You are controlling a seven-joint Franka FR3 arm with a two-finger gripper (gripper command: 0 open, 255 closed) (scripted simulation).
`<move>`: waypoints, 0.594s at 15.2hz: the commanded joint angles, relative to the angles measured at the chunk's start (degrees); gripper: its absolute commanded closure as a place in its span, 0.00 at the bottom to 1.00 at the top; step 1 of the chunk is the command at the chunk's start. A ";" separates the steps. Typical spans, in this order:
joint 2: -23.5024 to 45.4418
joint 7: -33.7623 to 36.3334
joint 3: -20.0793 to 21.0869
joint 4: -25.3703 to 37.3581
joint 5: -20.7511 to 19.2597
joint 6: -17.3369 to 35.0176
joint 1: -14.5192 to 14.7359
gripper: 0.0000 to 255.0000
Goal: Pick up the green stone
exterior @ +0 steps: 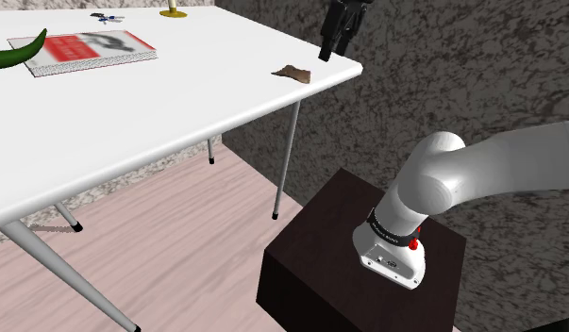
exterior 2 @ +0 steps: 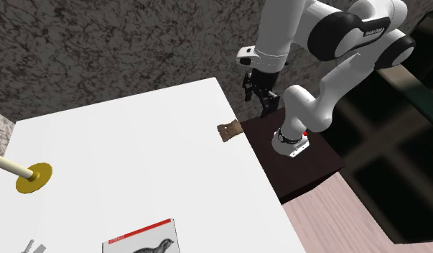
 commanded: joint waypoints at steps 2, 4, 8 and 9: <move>2.76 0.07 0.09 1.20 0.12 0.59 0.07 0.00; 8.28 0.20 0.27 3.82 0.34 1.57 0.21 0.00; 18.25 0.46 0.55 9.25 0.69 2.61 0.43 0.00; 18.09 0.40 0.57 8.34 0.70 3.35 0.42 0.00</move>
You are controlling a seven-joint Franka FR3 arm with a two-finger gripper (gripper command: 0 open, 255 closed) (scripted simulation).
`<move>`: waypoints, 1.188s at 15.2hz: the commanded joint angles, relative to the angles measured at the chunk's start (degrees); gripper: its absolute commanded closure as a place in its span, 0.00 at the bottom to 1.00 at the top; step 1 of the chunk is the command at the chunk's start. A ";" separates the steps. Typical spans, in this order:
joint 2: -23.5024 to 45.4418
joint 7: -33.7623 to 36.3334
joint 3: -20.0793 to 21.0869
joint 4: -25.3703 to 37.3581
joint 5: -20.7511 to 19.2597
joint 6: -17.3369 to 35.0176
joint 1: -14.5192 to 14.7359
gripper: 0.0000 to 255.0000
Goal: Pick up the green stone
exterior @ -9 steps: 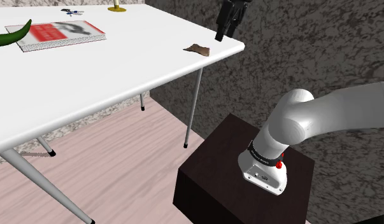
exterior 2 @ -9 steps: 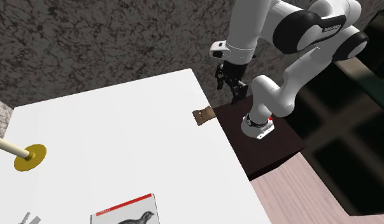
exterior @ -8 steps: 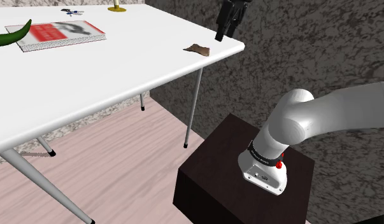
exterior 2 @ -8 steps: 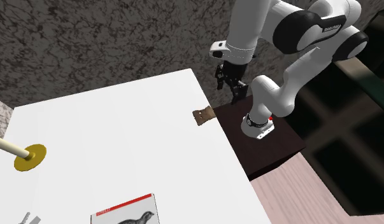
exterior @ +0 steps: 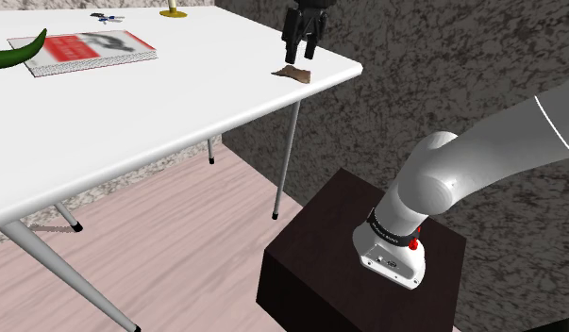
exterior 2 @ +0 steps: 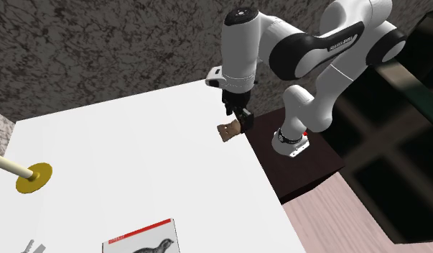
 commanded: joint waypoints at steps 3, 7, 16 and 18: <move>0.73 -0.33 -0.05 -2.32 0.00 2.64 -0.05 0.00; 0.34 -0.54 0.00 -5.39 0.04 5.32 -0.05 0.00; 0.17 -0.52 0.02 -5.59 0.06 5.35 -0.04 1.00; 0.36 -0.54 0.00 -5.37 0.04 5.32 -0.05 1.00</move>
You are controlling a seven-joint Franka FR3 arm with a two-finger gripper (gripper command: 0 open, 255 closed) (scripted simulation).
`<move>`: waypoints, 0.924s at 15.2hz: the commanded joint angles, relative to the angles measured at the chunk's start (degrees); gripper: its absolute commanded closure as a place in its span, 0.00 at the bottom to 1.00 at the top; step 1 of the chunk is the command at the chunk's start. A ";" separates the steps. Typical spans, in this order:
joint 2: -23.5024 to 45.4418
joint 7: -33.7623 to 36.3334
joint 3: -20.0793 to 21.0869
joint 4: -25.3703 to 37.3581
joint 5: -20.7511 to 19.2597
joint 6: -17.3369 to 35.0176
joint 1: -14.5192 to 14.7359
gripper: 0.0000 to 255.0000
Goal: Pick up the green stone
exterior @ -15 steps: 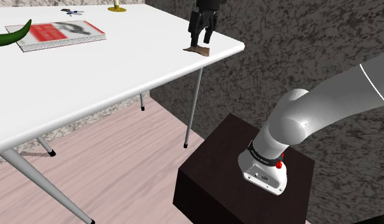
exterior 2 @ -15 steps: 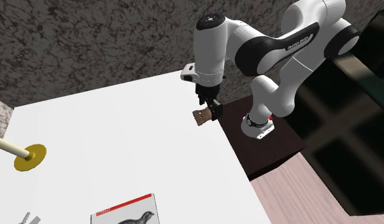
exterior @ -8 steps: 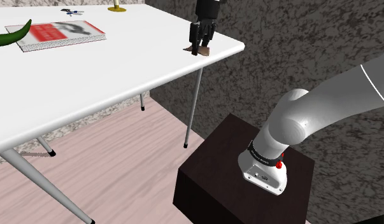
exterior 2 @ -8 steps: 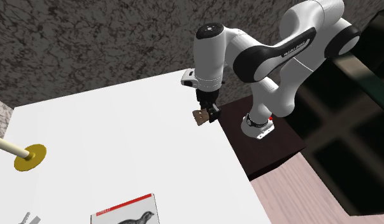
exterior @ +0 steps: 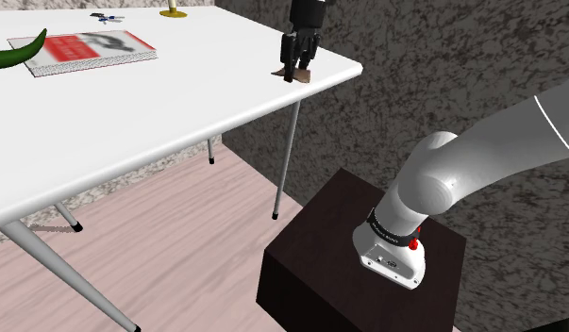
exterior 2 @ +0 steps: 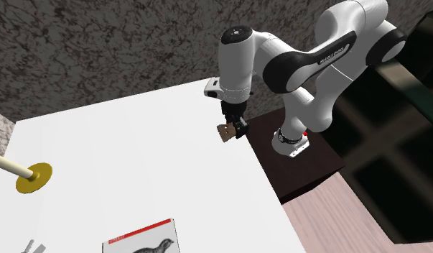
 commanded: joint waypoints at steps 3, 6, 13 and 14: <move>0.47 0.15 -0.08 2.59 -0.07 -2.24 -0.02 1.00; 0.88 0.33 -0.12 5.24 -0.10 -4.48 -0.02 1.00; 2.23 0.73 -0.22 11.82 -0.14 -9.70 0.01 1.00; 2.47 0.79 -0.23 12.81 -0.15 -10.44 0.01 1.00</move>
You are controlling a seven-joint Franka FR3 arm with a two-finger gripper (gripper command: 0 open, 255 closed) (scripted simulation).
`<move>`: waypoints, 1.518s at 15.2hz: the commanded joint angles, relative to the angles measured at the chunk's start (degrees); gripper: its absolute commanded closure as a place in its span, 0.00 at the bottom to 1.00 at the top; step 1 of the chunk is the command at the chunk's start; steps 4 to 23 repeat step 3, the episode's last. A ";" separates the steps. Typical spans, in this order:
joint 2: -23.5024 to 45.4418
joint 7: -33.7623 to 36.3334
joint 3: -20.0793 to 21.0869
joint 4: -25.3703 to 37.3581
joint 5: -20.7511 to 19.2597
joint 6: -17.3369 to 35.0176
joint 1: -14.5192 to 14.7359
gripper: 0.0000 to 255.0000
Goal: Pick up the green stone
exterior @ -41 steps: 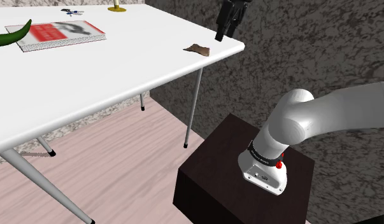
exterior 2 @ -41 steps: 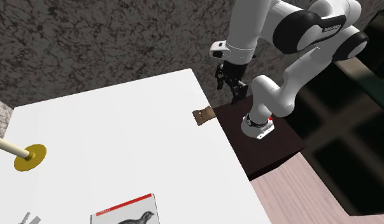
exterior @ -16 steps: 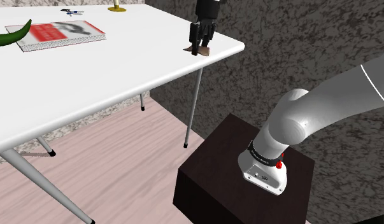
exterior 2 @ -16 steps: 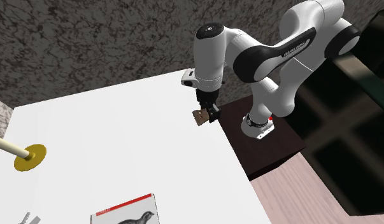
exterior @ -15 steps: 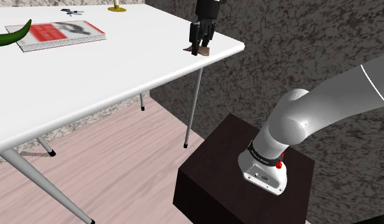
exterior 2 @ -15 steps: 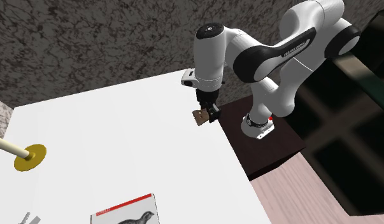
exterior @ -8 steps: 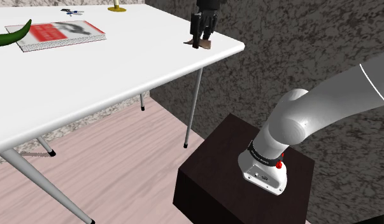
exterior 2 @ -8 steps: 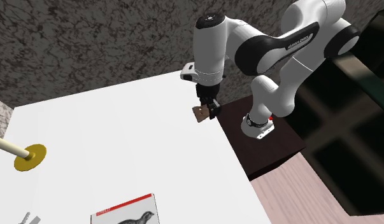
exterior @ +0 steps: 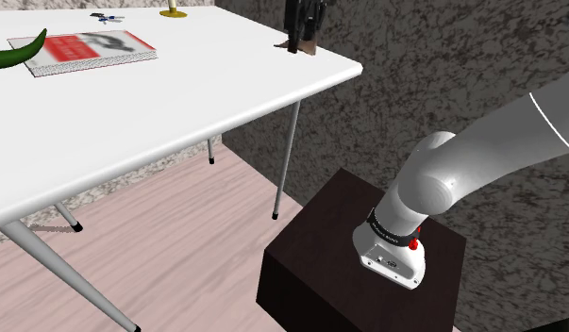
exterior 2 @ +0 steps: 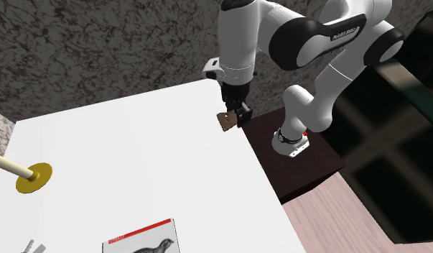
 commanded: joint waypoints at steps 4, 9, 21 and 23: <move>0.50 0.15 -0.02 2.17 -0.01 -1.68 0.01 1.00; 0.50 0.15 -0.02 2.17 -0.01 -1.68 0.01 1.00; 0.50 0.15 -0.02 2.17 -0.01 -1.68 0.01 1.00; 0.50 0.15 -0.02 2.17 -0.01 -1.68 0.01 1.00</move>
